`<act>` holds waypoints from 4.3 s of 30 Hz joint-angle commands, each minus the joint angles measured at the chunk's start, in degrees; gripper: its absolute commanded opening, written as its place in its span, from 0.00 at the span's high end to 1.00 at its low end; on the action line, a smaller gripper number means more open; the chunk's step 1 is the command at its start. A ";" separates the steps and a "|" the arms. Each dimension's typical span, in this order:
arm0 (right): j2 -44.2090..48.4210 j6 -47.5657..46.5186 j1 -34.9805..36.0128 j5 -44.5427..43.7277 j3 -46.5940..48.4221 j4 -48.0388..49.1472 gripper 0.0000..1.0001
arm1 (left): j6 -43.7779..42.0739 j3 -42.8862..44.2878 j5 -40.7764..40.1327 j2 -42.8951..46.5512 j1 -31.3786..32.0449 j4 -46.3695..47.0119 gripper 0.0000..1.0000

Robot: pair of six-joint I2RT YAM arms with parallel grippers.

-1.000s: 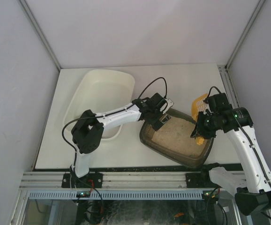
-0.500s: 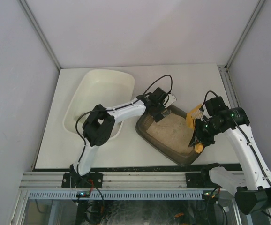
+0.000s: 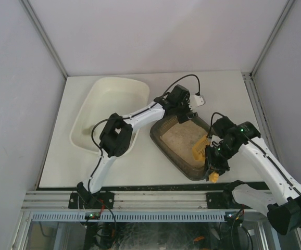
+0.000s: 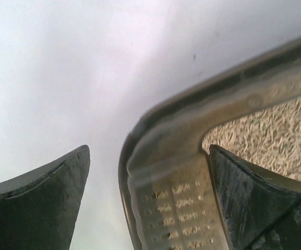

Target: Clean the litter box

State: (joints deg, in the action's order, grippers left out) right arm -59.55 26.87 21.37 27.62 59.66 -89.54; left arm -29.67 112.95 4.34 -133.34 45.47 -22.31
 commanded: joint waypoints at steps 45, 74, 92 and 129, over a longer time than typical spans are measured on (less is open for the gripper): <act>-23.13 -4.19 1.34 -24.55 20.22 -0.74 1.00 | 46.81 -21.75 -8.82 35.23 -13.75 -27.13 0.01; -7.69 -2.06 7.80 -26.44 12.11 6.08 1.00 | -2.84 -31.01 18.55 36.42 7.69 -15.40 0.28; 11.54 2.67 -4.57 -21.12 7.20 1.59 1.00 | -42.86 -0.82 35.27 11.20 7.70 -58.54 0.52; 13.24 4.92 -4.63 5.96 -0.69 1.69 1.00 | -116.64 -11.32 22.44 17.21 0.49 -59.17 1.00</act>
State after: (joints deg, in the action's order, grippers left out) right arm -45.69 29.58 15.20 29.54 60.01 -91.11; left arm -116.05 104.01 30.76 -118.83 47.99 -82.13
